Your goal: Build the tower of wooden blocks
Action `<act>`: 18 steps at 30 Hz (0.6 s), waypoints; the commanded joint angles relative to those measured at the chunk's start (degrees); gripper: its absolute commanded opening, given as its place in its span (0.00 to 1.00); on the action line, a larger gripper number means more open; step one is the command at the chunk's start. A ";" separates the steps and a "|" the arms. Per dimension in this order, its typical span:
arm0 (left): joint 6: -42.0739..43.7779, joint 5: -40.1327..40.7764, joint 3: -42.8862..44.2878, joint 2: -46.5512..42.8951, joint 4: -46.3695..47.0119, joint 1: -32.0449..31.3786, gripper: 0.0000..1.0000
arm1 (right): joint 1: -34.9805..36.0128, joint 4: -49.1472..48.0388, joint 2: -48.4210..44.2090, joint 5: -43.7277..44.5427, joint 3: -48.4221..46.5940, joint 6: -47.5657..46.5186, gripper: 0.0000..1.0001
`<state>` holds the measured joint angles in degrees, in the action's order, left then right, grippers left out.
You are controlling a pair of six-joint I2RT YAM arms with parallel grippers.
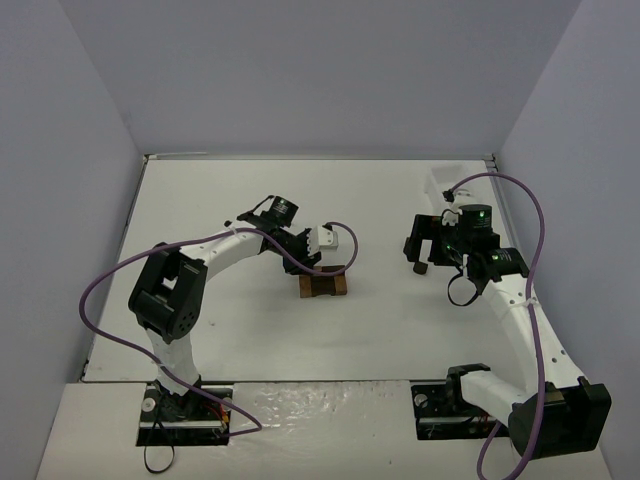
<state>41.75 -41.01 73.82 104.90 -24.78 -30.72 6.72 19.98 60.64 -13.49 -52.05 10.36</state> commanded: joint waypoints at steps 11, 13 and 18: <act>-0.34 -3.34 1.70 -3.26 2.37 -0.04 0.26 | -0.22 -2.84 -1.05 -1.28 0.11 -0.77 1.00; -0.42 -3.45 1.44 -3.96 2.37 -0.04 0.26 | -0.22 -2.93 -0.89 -1.11 0.04 -0.71 1.00; -0.81 -3.73 0.25 -5.76 2.31 -0.13 0.32 | -0.22 -2.89 -0.61 -0.33 0.02 -0.35 1.00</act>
<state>41.32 -41.86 73.74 104.63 -23.93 -30.74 6.72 19.94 60.62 -13.82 -51.99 10.37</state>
